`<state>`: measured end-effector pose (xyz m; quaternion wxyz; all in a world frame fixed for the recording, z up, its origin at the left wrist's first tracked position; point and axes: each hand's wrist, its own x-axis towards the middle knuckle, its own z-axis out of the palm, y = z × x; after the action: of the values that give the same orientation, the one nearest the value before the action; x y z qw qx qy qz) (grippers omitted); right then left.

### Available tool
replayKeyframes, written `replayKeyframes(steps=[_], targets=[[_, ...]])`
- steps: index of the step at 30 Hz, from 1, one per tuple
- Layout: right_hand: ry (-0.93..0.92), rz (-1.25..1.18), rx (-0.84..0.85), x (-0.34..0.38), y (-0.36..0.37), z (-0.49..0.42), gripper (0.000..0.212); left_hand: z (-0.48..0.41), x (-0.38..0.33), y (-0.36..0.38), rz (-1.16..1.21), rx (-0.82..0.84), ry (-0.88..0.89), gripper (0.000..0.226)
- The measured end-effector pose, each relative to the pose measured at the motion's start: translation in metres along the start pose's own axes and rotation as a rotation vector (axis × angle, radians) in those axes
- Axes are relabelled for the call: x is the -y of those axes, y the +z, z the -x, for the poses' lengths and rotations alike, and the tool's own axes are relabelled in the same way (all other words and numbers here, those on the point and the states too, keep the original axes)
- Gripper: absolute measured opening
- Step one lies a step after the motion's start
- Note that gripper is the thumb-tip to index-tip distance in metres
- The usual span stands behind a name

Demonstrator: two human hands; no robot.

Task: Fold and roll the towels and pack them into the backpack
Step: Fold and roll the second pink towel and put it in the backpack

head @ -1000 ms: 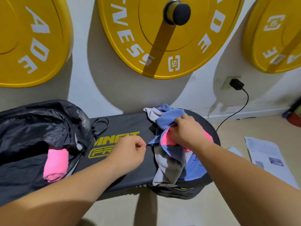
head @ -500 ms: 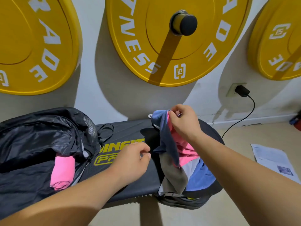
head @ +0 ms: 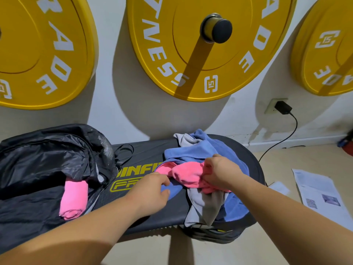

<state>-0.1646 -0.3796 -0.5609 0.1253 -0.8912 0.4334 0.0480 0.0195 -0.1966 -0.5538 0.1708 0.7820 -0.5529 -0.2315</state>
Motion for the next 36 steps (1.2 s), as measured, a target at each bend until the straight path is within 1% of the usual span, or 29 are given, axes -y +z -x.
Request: replayKeyframes(steps=[1,3,6,9,11,13,15,16,17,18,19,20,21,23,24,26,27,29,31,32,33,35,36], targets=[[-0.016,0.025,-0.028,-0.001,0.003,0.000,0.012,-0.002,0.003,0.000,-0.009,0.005,-0.011,0.027],[0.007,-0.001,-0.065,-0.007,0.007,0.001,0.003,-0.006,0.006,0.002,-0.025,0.019,-0.037,0.029],[0.128,-0.080,-0.176,-0.031,0.002,0.004,0.007,-0.013,0.007,0.009,-0.065,0.058,-0.062,0.037],[0.255,-0.268,-0.274,-0.056,-0.004,0.010,0.006,-0.025,0.005,0.022,-0.001,0.050,-0.068,0.069],[0.285,-0.523,-0.319,-0.062,-0.008,0.013,0.007,-0.034,-0.003,0.032,0.099,0.052,-0.070,0.084],[0.311,-0.899,-0.366,-0.058,-0.020,0.015,0.008,-0.041,-0.013,0.045,0.167,0.079,-0.060,0.093],[0.348,-1.278,-0.401,-0.051,-0.037,0.014,0.008,-0.047,-0.024,0.058,0.154,0.123,-0.060,0.097],[0.357,-1.417,-0.409,-0.048,-0.045,0.013,0.007,-0.050,-0.029,0.064,0.137,0.128,-0.065,0.101],[0.363,-1.505,-0.415,-0.045,-0.053,0.013,0.007,-0.052,-0.034,0.068,0.121,0.125,-0.086,0.104],[0.365,-1.558,-0.423,-0.043,-0.057,0.013,0.011,-0.055,-0.039,0.072,0.138,0.103,-0.105,0.106],[0.369,-1.585,-0.443,-0.042,-0.059,0.012,0.011,-0.058,-0.045,0.076,0.197,0.091,-0.129,0.106],[0.371,-1.606,-0.467,-0.040,-0.060,0.012,0.006,-0.060,-0.051,0.076,0.296,0.080,-0.136,0.103],[0.371,-1.613,-0.497,-0.040,-0.060,0.011,0.007,-0.064,-0.057,0.078,0.418,0.084,-0.143,0.097],[0.377,-1.623,-0.534,-0.041,-0.063,0.008,0.014,-0.071,-0.071,0.082,0.611,0.151,-0.109,0.082],[0.378,-1.634,-0.547,-0.042,-0.067,0.007,0.016,-0.072,-0.078,0.082,0.662,0.196,-0.082,0.078],[0.373,-1.639,-0.569,-0.045,-0.072,0.007,0.017,-0.074,-0.085,0.082,0.682,0.256,-0.025,0.074],[0.377,-1.627,-0.569,-0.046,-0.074,0.007,0.017,-0.074,-0.087,0.081,0.677,0.257,-0.019,0.072],[0.371,-1.607,-0.580,-0.044,-0.078,0.007,0.012,-0.070,-0.086,0.078,0.678,0.194,-0.048,0.056],[0.334,-1.590,-0.623,-0.037,-0.089,0.010,0.009,-0.063,-0.083,0.070,0.630,0.106,-0.061,0.043],[0.304,-1.591,-0.648,-0.031,-0.099,0.011,0.008,-0.060,-0.080,0.066,0.572,0.070,-0.054,0.042],[0.266,-1.595,-0.675,-0.025,-0.110,0.012,0.008,-0.058,-0.076,0.062,0.527,0.055,-0.053,0.046],[0.179,-1.631,-0.714,-0.012,-0.131,0.017,0.012,-0.055,-0.074,0.053,0.499,0.012,-0.055,0.070],[0.137,-1.650,-0.720,-0.005,-0.139,0.019,0.013,-0.052,-0.075,0.046,0.510,-0.017,-0.052,0.078]])
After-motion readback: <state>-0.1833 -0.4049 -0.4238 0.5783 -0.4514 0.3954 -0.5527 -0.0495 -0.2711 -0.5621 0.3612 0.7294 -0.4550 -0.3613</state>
